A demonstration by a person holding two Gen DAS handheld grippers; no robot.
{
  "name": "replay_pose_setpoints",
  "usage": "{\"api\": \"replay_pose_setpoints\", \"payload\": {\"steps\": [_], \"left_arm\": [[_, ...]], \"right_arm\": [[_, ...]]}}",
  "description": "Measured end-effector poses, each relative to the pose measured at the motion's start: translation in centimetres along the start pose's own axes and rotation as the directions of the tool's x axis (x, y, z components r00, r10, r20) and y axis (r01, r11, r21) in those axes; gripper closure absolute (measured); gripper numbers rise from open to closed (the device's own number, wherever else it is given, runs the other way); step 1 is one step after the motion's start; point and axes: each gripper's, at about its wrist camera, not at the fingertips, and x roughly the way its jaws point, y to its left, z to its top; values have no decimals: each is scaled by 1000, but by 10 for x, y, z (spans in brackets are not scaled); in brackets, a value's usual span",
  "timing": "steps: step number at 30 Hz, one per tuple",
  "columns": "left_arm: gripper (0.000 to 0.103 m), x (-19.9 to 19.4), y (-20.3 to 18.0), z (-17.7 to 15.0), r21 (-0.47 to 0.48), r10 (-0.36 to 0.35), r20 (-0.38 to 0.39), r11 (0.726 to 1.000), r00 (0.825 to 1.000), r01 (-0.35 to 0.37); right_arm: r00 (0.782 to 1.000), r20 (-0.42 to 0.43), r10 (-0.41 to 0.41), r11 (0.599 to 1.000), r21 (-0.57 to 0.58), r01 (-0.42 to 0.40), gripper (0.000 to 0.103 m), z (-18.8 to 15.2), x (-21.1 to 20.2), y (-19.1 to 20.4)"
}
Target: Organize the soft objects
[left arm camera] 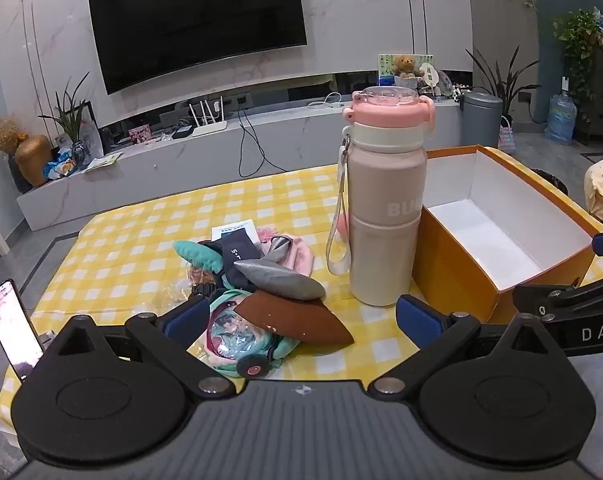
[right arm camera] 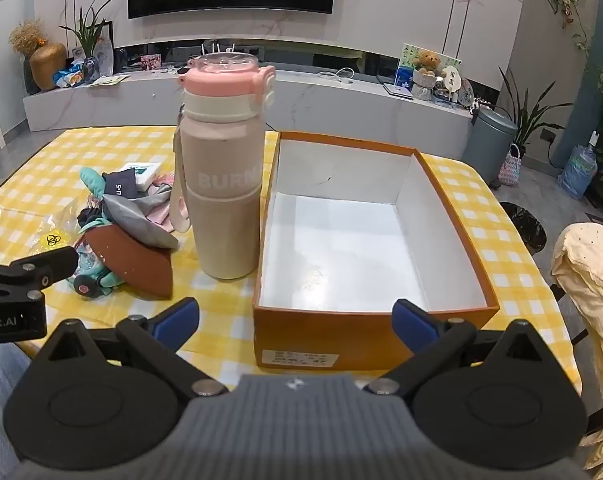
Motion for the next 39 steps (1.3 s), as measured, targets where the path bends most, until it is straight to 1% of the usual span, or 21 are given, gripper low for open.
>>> {"api": "replay_pose_setpoints", "payload": {"steps": [7,18,39], "left_arm": [[0,1,-2,1,-3,5,8,1000,1000,-5],[0,-4,3,-2,-10,-10,17,1000,1000,10],[0,-1,1,0,-7,-10,6,1000,1000,10]], "right_arm": [[1000,3,2,1000,-1,-2,3,0,0,2],[1000,3,-7,1000,3,7,3,0,-2,2],[1000,-9,-17,1000,19,17,3,-2,0,-1]]}}
